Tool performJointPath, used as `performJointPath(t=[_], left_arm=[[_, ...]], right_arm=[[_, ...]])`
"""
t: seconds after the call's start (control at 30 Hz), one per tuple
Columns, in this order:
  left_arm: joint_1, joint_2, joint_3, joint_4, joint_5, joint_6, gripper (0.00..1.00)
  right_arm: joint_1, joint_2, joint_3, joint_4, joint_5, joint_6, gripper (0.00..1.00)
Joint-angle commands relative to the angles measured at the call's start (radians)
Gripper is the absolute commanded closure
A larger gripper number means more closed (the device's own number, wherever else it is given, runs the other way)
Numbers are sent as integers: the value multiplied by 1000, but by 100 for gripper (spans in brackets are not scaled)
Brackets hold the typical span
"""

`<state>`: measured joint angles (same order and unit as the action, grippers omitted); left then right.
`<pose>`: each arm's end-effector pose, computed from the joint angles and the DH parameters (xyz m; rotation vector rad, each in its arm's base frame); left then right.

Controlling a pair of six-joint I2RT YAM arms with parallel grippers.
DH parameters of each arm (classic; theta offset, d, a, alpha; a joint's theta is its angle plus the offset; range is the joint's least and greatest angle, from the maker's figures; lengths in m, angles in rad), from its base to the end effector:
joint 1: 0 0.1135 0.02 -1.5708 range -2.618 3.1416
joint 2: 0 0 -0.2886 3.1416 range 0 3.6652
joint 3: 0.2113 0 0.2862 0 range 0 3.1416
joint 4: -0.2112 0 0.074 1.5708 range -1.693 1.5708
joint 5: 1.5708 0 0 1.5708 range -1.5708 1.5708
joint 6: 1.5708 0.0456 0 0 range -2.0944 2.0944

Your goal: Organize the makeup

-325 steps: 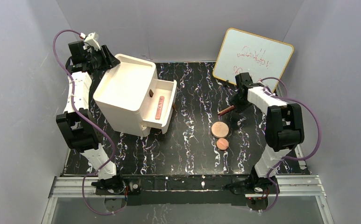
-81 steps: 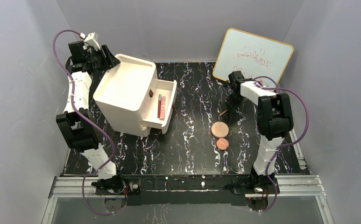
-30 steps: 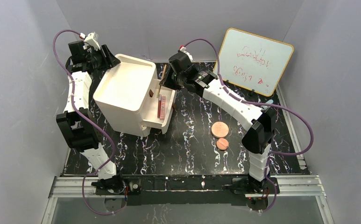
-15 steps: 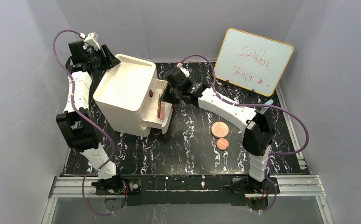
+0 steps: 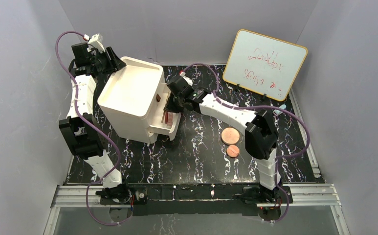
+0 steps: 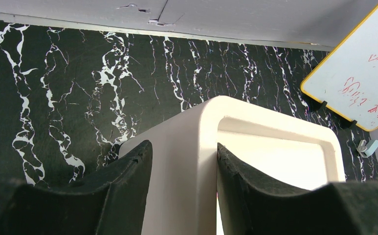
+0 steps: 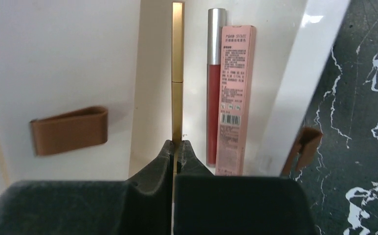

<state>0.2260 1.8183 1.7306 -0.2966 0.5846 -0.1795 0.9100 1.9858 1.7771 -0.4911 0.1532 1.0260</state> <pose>0.4720 0.0827 0.3866 -0.0049 1.9251 -0.5380 0.3207 0.4013 0.3017 0.2252 2.3958 0.8172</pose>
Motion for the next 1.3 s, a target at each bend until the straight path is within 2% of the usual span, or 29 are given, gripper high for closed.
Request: performJointPath(t=[0.0, 0.3, 0.4, 0.63, 0.7, 0.83, 0.97, 1.03, 1.07, 1.17, 1.27], left_arm=[[-19, 13, -8, -83, 16, 12, 54], [-17, 12, -7, -85, 12, 16, 54], [-14, 11, -8, -86, 12, 17, 54], [-14, 12, -8, -86, 15, 15, 54], [-14, 12, -8, -86, 15, 15, 54], [-14, 10, -8, -86, 14, 15, 54], [-14, 12, -8, -86, 15, 15, 54], [-14, 12, -7, -86, 15, 15, 54], [-14, 12, -8, -85, 14, 15, 54], [-14, 14, -7, -85, 15, 14, 54], [-14, 17, -4, -86, 19, 11, 54]], right_arm=[[0, 62, 85, 12, -27, 6, 99], [0, 117, 153, -17, -38, -1, 96], [0, 124, 172, -27, -43, -10, 85], [-11, 126, 283, -79, -40, -55, 34], [-24, 122, 337, -112, -27, -75, 28], [-62, 65, 388, -152, -11, -117, 26], [-106, -59, 312, -130, 26, -193, 21], [-121, -154, 199, -59, 45, -281, 10], [-125, -209, 120, 36, 34, -349, 4], [-149, -372, -134, 288, -100, -594, 1], [-159, -452, -254, 353, -257, -852, 1]])
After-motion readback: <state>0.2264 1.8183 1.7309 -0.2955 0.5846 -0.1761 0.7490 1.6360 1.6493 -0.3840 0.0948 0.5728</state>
